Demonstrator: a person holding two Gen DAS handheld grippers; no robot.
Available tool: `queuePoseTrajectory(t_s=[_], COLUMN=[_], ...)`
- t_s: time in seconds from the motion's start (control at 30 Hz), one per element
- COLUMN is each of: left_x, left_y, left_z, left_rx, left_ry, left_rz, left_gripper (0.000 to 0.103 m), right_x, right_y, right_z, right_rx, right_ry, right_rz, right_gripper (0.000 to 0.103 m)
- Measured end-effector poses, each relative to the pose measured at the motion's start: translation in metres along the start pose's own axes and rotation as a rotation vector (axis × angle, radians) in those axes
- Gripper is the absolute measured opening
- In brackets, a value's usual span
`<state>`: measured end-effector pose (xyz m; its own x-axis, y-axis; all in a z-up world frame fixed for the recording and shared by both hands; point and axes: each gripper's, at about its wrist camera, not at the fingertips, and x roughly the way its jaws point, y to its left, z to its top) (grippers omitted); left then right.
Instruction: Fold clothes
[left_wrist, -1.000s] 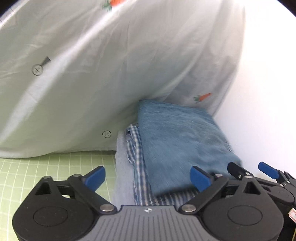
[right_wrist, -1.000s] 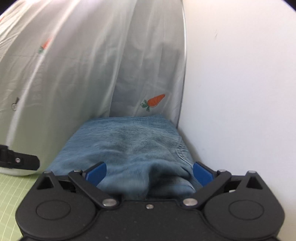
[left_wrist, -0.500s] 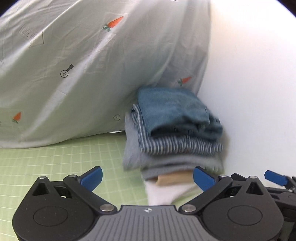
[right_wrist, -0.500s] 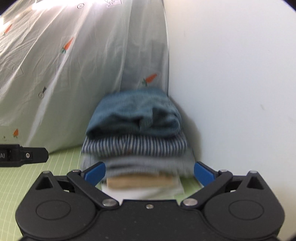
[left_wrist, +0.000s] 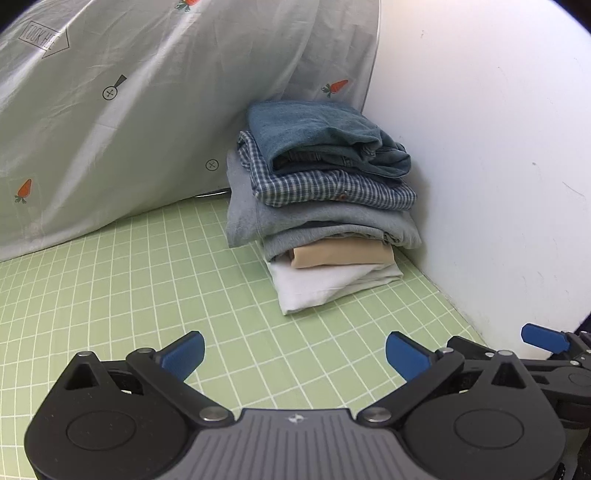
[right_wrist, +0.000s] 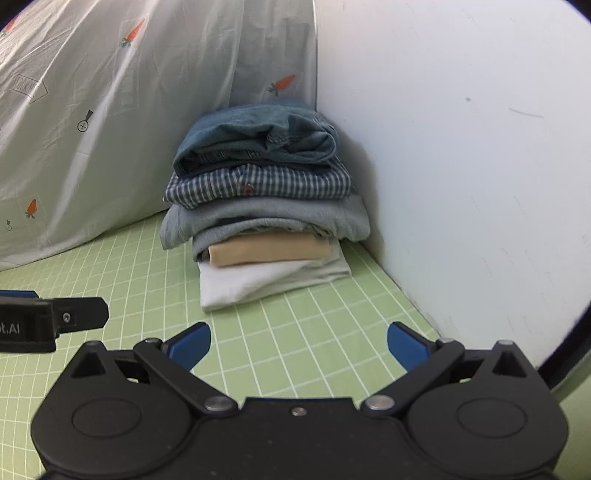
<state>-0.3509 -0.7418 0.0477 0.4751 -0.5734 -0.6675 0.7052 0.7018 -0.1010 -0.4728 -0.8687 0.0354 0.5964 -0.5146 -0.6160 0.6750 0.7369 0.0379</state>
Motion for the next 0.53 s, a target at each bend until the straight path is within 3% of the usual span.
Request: queuePoseTrajectory(t_s=[0.53], left_x=[-0.012], left_y=[-0.002], left_z=[-0.008], left_rx=[0.008], left_ry=[-0.026], left_rz=[0.024], left_gripper=[0.103], right_x=[-0.010], right_y=[0.003], right_z=[-0.005], right_rx=[-0.018], right_ry=[-0.003], right_rz=[0.010], right_gripper=[0.103])
